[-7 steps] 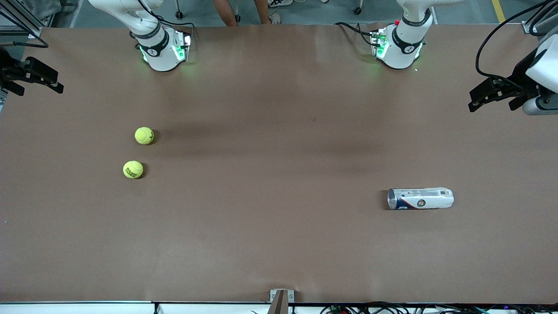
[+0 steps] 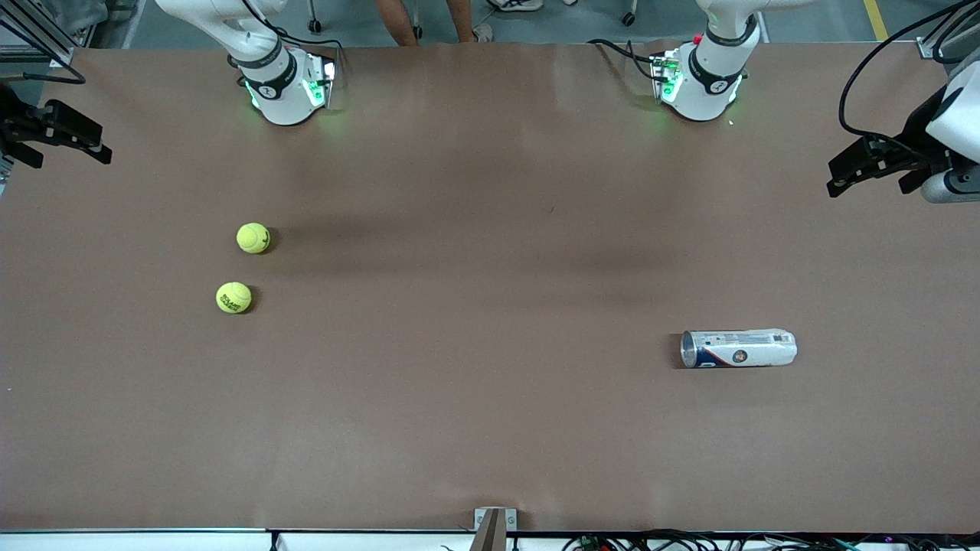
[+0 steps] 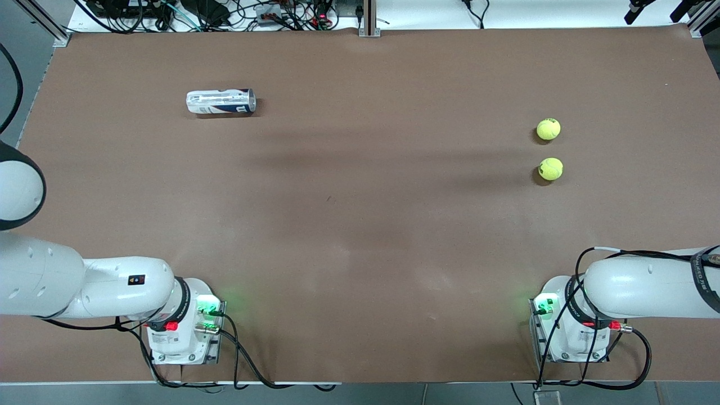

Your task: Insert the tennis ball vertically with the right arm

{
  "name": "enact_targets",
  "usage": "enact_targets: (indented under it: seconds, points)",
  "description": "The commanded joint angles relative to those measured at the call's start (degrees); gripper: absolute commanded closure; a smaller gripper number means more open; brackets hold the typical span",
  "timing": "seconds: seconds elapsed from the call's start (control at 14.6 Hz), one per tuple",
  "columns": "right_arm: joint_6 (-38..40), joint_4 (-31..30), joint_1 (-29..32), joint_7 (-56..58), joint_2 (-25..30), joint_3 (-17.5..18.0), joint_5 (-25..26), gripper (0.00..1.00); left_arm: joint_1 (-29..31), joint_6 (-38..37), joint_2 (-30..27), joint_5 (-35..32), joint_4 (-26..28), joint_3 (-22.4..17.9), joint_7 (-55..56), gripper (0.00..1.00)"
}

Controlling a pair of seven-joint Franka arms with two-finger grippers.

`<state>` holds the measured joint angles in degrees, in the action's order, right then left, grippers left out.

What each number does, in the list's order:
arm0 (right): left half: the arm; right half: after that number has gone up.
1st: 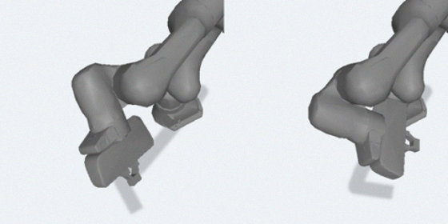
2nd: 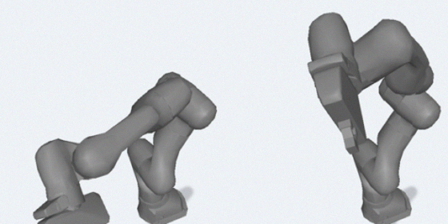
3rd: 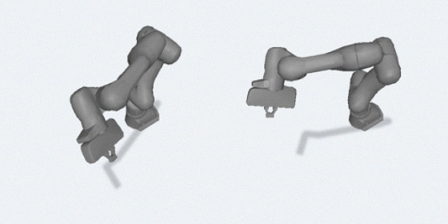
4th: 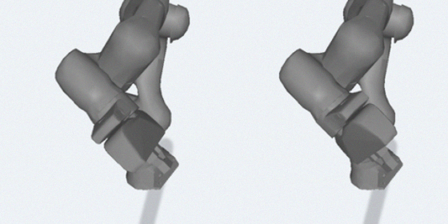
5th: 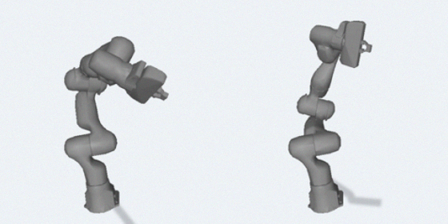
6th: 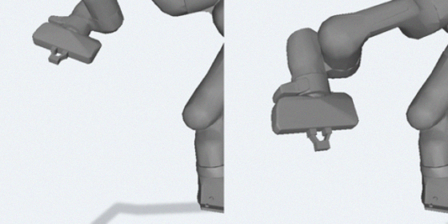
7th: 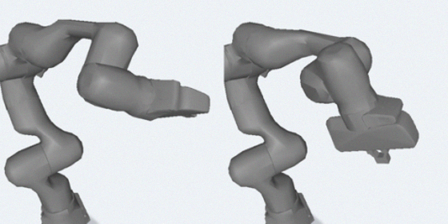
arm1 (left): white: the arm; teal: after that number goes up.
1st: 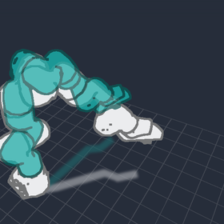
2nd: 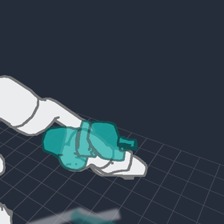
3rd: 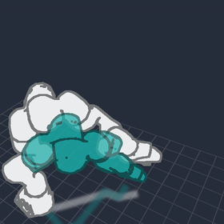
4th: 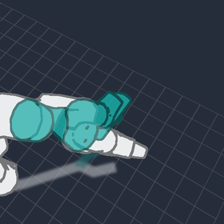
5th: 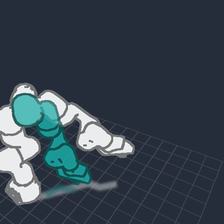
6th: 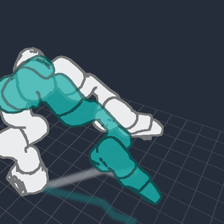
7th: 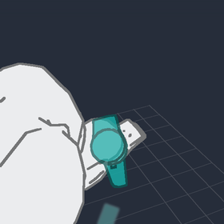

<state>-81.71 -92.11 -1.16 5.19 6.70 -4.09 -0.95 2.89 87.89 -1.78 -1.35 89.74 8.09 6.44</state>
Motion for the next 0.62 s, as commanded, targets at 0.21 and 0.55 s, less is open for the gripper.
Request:
enact_targets:
  seconds: [0.21,0.55]
  points:
    - [0.49,-1.15,0.1,0.52,1.39,0.22,0.77,0.0,-0.34,6.13,4.85,-1.73,3.76,0.61,-0.99,0.0]
    - [1.55,1.05,0.46,0.09,-0.11,0.13,0.86,0.0,0.01,19.23,9.76,-1.9,11.06,0.79,-7.55,0.0]
